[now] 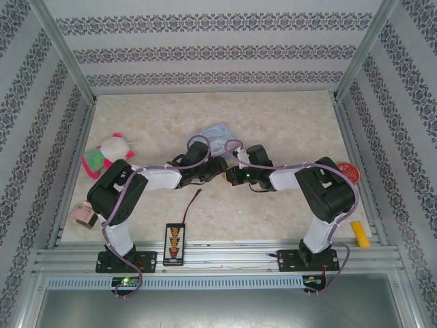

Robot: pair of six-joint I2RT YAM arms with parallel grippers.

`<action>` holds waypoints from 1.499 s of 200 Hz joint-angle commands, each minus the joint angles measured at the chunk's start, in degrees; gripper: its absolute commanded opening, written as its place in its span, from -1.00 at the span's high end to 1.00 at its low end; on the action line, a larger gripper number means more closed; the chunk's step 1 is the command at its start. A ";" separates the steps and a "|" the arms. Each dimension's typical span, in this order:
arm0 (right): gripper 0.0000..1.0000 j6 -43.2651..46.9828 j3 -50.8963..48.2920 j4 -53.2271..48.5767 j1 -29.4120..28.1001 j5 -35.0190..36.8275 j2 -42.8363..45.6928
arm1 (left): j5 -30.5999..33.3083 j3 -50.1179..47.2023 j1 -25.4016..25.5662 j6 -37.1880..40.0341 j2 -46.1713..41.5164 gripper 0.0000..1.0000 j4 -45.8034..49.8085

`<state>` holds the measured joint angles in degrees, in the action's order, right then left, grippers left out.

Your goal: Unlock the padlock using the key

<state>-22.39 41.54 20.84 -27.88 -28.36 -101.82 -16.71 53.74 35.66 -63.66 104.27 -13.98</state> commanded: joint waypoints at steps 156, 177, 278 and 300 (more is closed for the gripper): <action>1.00 -0.34 0.82 0.34 -0.77 0.43 3.73 | 1.72 4.49 0.56 3.28 3.26 0.60 0.18; 1.00 -1.17 0.86 0.90 -0.64 -0.02 3.82 | 1.37 4.11 0.55 2.95 3.14 0.63 0.10; 1.00 -2.35 0.29 1.22 -0.16 0.26 4.04 | 1.42 0.86 0.68 1.48 -0.43 -0.02 -0.44; 1.00 -0.18 0.86 -2.06 -1.06 2.88 4.41 | 1.83 0.15 0.64 1.34 -1.86 -0.20 -0.53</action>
<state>-24.23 41.47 20.12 -28.01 -27.57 -99.72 -15.14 54.87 35.92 -62.06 105.82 -13.74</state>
